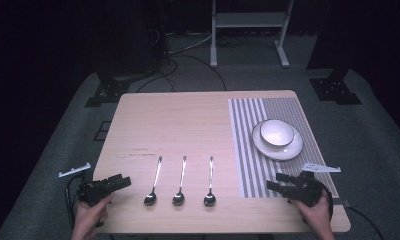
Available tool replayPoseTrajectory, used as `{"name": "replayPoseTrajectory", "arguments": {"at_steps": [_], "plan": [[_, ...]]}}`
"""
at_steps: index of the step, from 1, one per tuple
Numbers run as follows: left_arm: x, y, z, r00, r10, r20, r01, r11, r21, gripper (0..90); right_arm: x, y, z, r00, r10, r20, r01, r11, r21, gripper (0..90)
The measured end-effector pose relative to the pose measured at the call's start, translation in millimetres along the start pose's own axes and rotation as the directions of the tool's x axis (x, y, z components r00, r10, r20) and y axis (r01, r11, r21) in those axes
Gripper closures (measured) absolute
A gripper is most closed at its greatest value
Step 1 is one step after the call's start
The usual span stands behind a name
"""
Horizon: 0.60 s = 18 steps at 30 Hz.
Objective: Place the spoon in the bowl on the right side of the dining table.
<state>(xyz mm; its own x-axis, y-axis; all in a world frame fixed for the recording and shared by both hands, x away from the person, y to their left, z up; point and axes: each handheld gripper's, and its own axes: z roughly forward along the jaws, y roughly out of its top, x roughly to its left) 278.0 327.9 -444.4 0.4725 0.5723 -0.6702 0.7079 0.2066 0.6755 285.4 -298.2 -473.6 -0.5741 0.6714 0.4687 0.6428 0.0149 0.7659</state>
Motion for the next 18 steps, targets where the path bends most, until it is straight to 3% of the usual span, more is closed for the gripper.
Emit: {"name": "replayPoseTrajectory", "arguments": {"at_steps": [10,14,18], "plan": [[-9.0,3.2,14.5,0.9976,0.003,0.068,-0.005,0.9998,0.022,1.1,2.9,7.1,4.3,0.9999,-0.009,-0.01,0.009,0.9998,0.016,27.5],[-16.8,5.7,24.6,0.9921,0.008,0.125,-0.014,0.9988,0.047,1.1,5.8,12.4,4.0,0.9998,-0.013,-0.014,0.013,0.9998,0.016,27.5],[-22.1,6.9,32.1,0.9892,0.017,0.145,-0.027,0.9974,0.066,1.1,8.2,16.9,5.2,0.9996,-0.026,-0.015,0.026,0.9995,0.017,27.5]]}}
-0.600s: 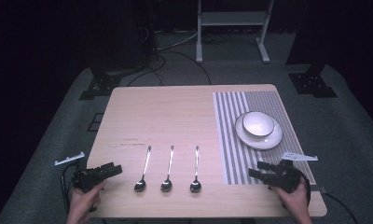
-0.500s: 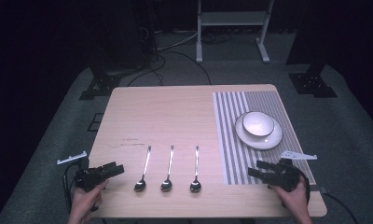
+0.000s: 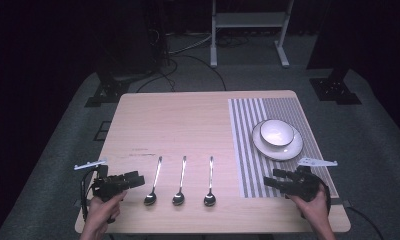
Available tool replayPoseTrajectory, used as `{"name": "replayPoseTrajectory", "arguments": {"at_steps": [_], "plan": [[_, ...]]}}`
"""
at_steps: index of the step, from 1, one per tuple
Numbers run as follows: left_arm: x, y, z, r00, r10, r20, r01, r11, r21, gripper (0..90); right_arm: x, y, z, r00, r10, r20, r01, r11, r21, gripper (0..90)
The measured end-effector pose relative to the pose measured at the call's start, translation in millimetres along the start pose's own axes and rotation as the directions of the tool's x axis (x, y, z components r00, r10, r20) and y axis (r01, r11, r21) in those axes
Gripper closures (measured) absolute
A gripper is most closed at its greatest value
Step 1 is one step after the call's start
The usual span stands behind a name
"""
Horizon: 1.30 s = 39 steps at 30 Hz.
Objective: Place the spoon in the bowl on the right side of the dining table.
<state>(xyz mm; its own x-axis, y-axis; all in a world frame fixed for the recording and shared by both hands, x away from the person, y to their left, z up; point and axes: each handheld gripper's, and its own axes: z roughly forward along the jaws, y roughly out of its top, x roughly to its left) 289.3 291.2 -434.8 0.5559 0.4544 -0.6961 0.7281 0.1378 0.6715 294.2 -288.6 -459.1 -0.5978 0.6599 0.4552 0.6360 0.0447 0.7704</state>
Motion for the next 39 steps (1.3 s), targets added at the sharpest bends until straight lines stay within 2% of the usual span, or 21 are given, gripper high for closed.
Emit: {"name": "replayPoseTrajectory", "arguments": {"at_steps": [7,8,17,22,25,32,39], "plan": [[-3.3,-1.5,16.8,0.9995,0.002,0.032,-0.003,0.999,0.046,1.1,0.7,4.8,5.7,1.0,-0.003,-0.007,0.003,1.0,0.006,27.5],[-3.9,-3.0,21.0,0.9987,-0.007,0.05,0.004,0.9985,0.055,1.1,1.2,6.1,8.1,0.9999,-0.003,-0.01,0.003,0.9999,0.011,27.5],[-8.8,-5.0,35.7,0.9961,-0.01,0.088,0.002,0.9952,0.097,1.1,3.8,11.8,20.1,0.9997,-0.012,-0.022,0.013,0.9994,0.032,27.5],[-15.3,-8.3,45.6,0.9927,-0.014,0.12,-0.002,0.9916,0.129,1.1,5.3,14.9,24.9,0.9995,-0.018,-0.027,0.019,0.9991,0.039,27.5],[-16.4,-9.3,47.7,0.992,-0.01,0.126,-0.008,0.9903,0.139,1.2,5.4,15.3,27.6,0.9993,-0.022,-0.029,0.023,0.9989,0.041,27.5],[-19.7,-14.2,56.3,0.9883,-0.029,0.15,0.004,0.9858,0.168,1.2,8.7,19.0,34.8,0.9987,-0.03,-0.042,0.032,0.9982,0.051,27.5],[-24.1,-19.0,61.3,0.9809,-0.048,0.188,0.014,0.9835,0.18,1.2,12.4,21.9,40.2,0.9977,-0.045,-0.051,0.048,0.9974,0.054,27.5]]}}
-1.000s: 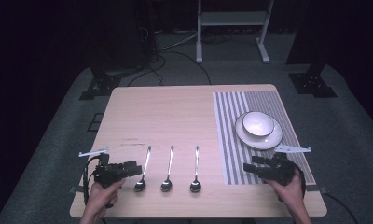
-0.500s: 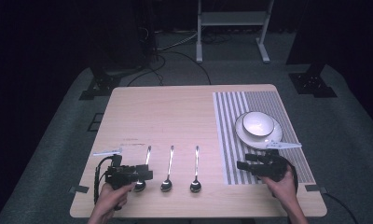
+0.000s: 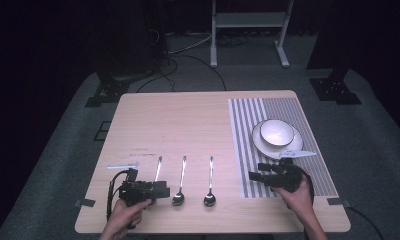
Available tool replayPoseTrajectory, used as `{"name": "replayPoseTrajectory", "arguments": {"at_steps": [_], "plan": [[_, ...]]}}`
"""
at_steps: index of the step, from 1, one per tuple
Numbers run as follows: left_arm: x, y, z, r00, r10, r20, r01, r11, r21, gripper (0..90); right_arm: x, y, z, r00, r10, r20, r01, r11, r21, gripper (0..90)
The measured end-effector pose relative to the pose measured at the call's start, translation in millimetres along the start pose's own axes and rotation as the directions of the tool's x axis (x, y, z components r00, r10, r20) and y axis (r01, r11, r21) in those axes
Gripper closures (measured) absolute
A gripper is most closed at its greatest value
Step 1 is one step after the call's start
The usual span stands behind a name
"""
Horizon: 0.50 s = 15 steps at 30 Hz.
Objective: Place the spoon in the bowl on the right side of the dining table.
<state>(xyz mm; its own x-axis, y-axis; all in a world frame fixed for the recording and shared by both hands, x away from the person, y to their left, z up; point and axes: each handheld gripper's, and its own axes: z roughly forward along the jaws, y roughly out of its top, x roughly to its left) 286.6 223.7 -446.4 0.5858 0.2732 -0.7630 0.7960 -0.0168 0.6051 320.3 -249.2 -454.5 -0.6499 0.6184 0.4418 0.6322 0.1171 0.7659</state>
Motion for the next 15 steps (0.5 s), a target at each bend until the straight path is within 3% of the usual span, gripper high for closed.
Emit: {"name": "replayPoseTrajectory", "arguments": {"at_steps": [15], "plan": [[4.0,-11.6,21.0,0.9998,-0.02,-0.006,0.02,0.9961,0.086,3.1,8.0,8.6,12.7,0.9994,-0.025,-0.023,0.025,0.9995,0.021,27.5]]}}
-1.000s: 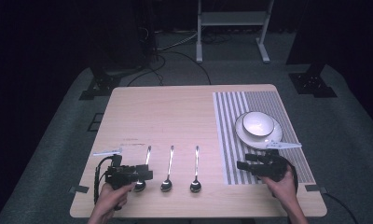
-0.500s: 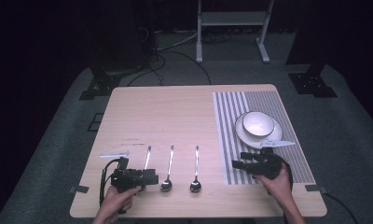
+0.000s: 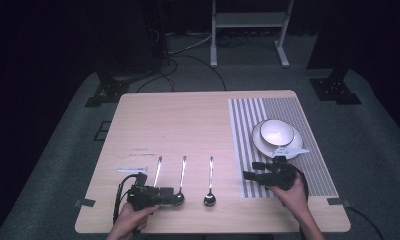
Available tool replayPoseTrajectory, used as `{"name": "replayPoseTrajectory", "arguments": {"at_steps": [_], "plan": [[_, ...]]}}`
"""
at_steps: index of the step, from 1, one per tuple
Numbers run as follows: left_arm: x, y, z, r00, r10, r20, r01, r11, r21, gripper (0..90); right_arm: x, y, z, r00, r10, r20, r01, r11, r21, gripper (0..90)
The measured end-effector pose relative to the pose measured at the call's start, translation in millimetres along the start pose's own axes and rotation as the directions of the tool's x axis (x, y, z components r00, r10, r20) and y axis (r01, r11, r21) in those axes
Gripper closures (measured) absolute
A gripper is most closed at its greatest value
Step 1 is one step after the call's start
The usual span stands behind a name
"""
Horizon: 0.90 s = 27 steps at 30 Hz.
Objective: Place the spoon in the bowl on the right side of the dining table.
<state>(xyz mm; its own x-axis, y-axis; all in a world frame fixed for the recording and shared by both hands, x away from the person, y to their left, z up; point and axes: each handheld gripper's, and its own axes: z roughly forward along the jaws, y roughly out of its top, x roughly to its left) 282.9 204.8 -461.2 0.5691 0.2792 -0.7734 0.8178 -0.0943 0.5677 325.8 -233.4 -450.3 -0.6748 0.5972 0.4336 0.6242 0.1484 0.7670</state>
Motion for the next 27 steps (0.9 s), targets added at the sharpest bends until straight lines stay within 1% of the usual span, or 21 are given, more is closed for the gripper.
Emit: {"name": "replayPoseTrajectory", "arguments": {"at_steps": [6,8,13,16,19,21,23,27], "plan": [[1.7,-4.1,6.8,0.9998,-0.008,-0.02,0.009,0.9994,0.032,3.3,4.2,5.0,6.7,0.9998,-0.014,-0.012,0.014,0.9999,0.008,27.5],[2.7,-5.4,8.4,0.9997,-0.01,-0.021,0.011,0.999,0.044,3.3,5.7,6.4,9.4,0.9995,-0.027,-0.017,0.027,0.9996,0.008,27.5],[4.0,-8.3,12.9,0.9997,-0.021,-0.014,0.022,0.9979,0.061,3.4,8.2,8.3,11.5,0.9994,-0.024,-0.025,0.024,0.9997,0.007,27.5],[5.1,-9.7,16.2,0.9994,-0.029,-0.02,0.03,0.9963,0.08,3.5,10.3,10.2,13.0,0.999,-0.032,-0.03,0.032,0.9994,0.007,27.5],[6.9,-11.6,20.0,0.9986,-0.032,-0.043,0.036,0.995,0.093,3.7,11.7,11.7,13.5,0.9989,-0.036,-0.031,0.037,0.9993,0.009,27.5],[8.6,-13.2,21.3,0.9979,-0.043,-0.049,0.048,0.9942,0.097,4.1,13.2,14.1,14.2,0.9985,-0.046,-0.029,0.046,0.9989,0.008,27.5],[9.4,-14.9,23.4,0.9964,-0.046,-0.071,0.054,0.9924,0.11,4.2,13.9,15.0,14.7,0.9984,-0.047,-0.03,0.047,0.9989,0.006,27.5],[10.3,-16.7,25.3,0.9956,-0.043,-0.083,0.052,0.9921,0.114,4.9,17.7,19.1,18.2,0.9976,-0.06,-0.035,0.061,0.9981,0.012,27.5]]}}
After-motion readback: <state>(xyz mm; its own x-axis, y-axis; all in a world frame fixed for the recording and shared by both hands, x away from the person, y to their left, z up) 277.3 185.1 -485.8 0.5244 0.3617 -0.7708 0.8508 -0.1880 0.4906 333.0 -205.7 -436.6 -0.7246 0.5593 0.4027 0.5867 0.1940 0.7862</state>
